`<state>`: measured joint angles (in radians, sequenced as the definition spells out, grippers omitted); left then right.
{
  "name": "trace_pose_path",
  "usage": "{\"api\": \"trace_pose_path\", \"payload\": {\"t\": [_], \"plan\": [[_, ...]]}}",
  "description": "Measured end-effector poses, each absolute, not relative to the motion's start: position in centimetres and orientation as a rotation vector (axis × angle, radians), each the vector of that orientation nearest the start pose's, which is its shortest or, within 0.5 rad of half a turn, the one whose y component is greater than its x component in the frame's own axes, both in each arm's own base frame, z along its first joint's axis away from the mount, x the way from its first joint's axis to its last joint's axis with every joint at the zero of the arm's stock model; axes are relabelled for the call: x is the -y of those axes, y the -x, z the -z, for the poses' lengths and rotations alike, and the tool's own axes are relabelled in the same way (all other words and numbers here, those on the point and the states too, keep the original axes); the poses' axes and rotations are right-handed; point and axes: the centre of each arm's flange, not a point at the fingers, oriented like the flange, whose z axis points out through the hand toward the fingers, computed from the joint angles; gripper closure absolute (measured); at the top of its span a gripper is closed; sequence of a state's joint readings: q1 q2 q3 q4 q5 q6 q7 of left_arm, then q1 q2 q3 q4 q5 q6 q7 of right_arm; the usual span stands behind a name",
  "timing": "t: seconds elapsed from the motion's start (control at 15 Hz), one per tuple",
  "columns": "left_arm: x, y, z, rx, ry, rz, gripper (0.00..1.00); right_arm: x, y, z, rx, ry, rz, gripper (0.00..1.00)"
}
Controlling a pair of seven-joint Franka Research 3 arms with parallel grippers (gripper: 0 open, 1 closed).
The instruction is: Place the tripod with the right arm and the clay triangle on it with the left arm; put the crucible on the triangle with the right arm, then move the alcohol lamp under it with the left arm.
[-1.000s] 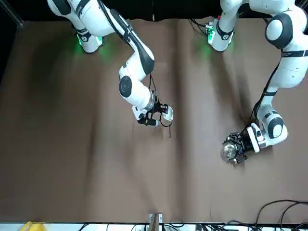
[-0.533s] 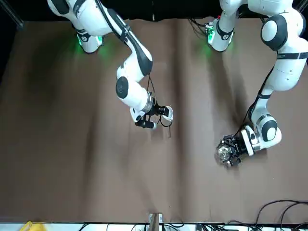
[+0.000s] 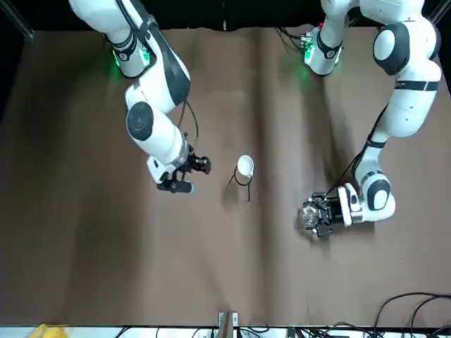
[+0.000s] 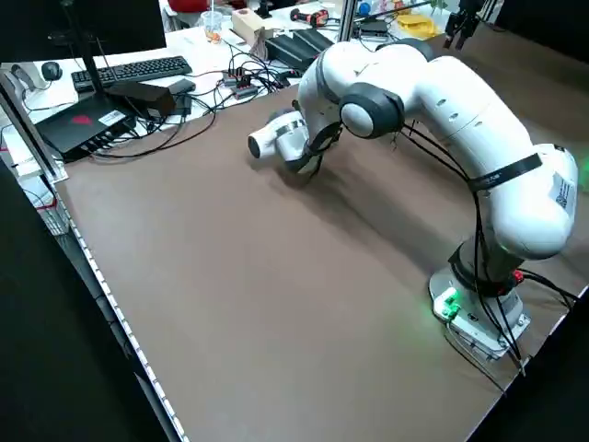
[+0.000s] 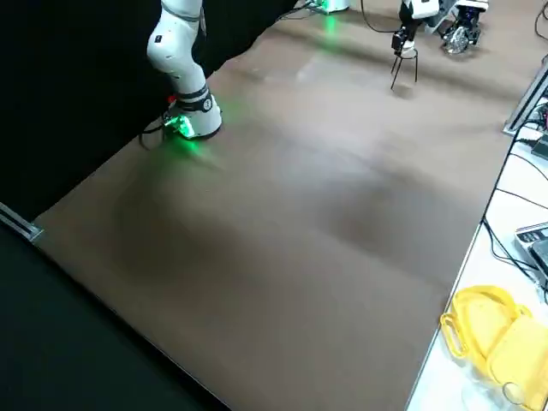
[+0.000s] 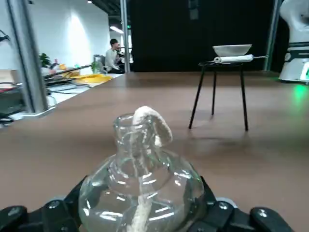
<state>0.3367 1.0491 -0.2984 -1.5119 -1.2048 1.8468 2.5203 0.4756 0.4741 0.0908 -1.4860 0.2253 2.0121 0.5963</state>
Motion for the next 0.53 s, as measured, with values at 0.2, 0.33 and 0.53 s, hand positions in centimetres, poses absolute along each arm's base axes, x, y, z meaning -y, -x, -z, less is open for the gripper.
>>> {"api": "trace_pose_path", "payload": {"t": [0.2,0.33,0.53], "plan": [[6.5,-64.4,-6.9,1.355,-1.313,-1.122,0.13,-33.9,-59.2,-43.1,-0.087,2.969,-0.157,0.26],[10.4,-62.5,-6.4,1.366,-1.27,-1.055,0.13,-27.0,-60.1,-46.9,0.063,2.979,-0.208,0.26],[12.9,-61.0,-6.6,1.376,-1.243,-1.008,0.13,-20.2,-60.3,-51.6,0.214,2.961,-0.175,0.26]]}}
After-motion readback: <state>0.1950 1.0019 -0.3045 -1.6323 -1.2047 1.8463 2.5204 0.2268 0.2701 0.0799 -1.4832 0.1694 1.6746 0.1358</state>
